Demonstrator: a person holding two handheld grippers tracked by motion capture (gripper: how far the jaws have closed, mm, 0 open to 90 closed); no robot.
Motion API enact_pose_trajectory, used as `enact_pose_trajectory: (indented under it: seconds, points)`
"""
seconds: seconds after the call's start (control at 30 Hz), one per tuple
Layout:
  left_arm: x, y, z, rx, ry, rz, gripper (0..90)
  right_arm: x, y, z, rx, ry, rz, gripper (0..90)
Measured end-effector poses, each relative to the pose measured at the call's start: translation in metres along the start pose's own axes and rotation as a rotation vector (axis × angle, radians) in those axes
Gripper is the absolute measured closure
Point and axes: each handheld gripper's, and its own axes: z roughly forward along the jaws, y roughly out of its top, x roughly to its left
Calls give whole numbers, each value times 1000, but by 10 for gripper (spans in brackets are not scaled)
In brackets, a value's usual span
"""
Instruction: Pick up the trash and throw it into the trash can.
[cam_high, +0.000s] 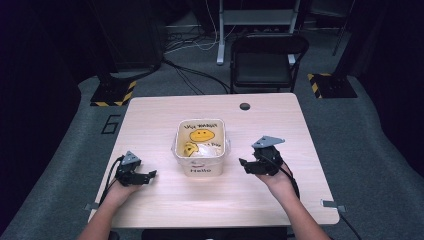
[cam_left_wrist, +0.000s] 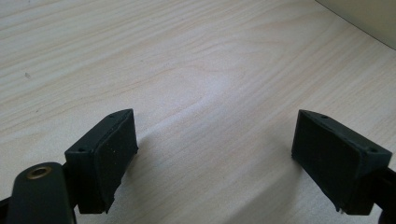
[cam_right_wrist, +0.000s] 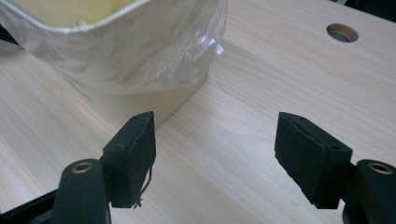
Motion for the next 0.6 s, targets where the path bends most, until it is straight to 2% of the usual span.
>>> enact_pose_trajectory:
  seconds: [0.4, 0.6]
  points:
    - [0, 0, 0, 0, 0, 0, 140, -7, -35, 13, 18, -10, 42, 288]
    - [0, 0, 0, 0, 0, 0, 140, -12, -52, 23, 53, -10, 77, 258]
